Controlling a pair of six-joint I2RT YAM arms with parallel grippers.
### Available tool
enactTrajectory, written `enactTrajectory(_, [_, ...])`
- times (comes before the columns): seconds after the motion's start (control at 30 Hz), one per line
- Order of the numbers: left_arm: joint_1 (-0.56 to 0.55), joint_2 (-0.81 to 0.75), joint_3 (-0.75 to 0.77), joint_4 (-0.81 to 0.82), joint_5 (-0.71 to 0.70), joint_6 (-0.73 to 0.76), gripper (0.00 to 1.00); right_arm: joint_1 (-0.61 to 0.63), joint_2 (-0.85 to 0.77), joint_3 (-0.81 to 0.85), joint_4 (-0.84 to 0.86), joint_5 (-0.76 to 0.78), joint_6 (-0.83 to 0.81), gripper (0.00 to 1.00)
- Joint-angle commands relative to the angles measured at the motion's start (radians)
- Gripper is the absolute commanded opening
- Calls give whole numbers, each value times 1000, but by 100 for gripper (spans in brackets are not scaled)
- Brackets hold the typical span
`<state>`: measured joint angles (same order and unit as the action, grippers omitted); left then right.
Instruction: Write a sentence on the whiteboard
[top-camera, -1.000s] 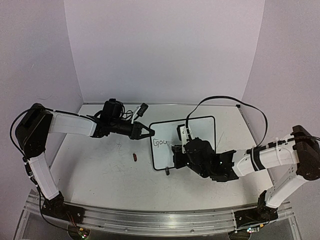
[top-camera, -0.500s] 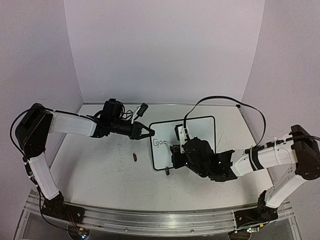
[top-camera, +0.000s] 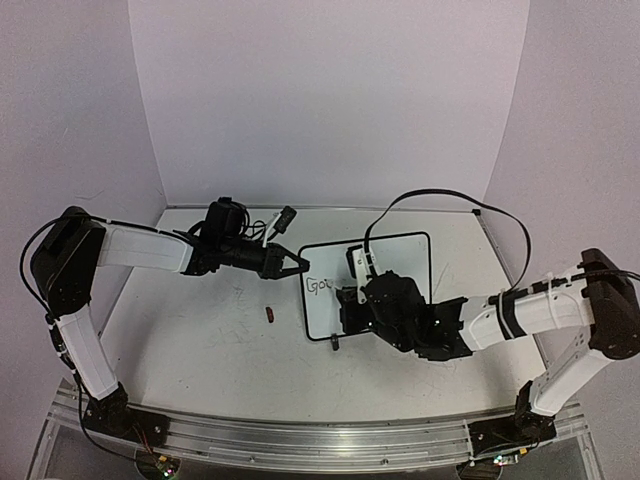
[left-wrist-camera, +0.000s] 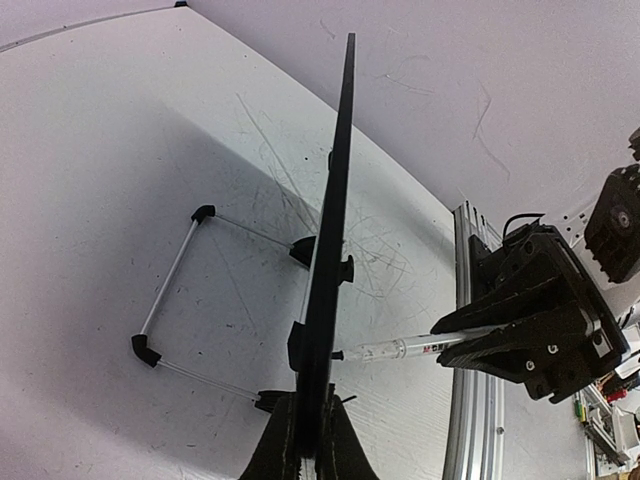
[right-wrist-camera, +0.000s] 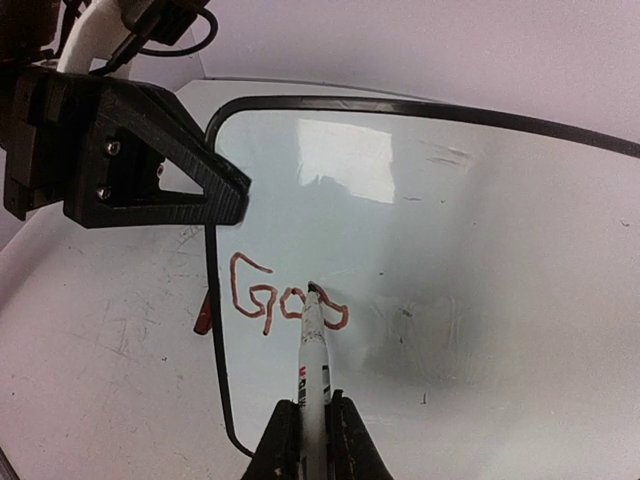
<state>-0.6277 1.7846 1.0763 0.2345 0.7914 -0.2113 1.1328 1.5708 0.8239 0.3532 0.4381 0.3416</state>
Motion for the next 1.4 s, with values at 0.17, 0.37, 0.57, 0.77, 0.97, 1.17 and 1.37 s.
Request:
enactTrajectory(0.17, [-7, -16, -14, -67, -58, 29, 0, -6, -117, -76, -10, 24, 33, 0])
enactTrajectory(0.37, [-8, -17, -16, -66, -61, 27, 0, -6, -75, -47, -11, 38, 42, 0])
enactTrajectory(0.57, [-7, -19, -15, -67, -61, 29, 0, -11, -62, -41, -16, 51, 53, 0])
enactTrajectory(0.77, [-7, -20, -15, -67, -58, 29, 0, -13, -50, -35, -28, 69, 63, 0])
enactTrajectory(0.97, [-8, -22, -16, -67, -60, 30, 0, -14, -35, -13, -30, 82, 55, 0])
enactTrajectory(1.17, [-7, -24, -16, -67, -60, 32, 0, -13, -30, -5, 1, 79, 23, 0])
enactTrajectory(1.37, [-7, -25, -16, -67, -60, 32, 0, -14, -17, 2, -7, 57, 20, 0])
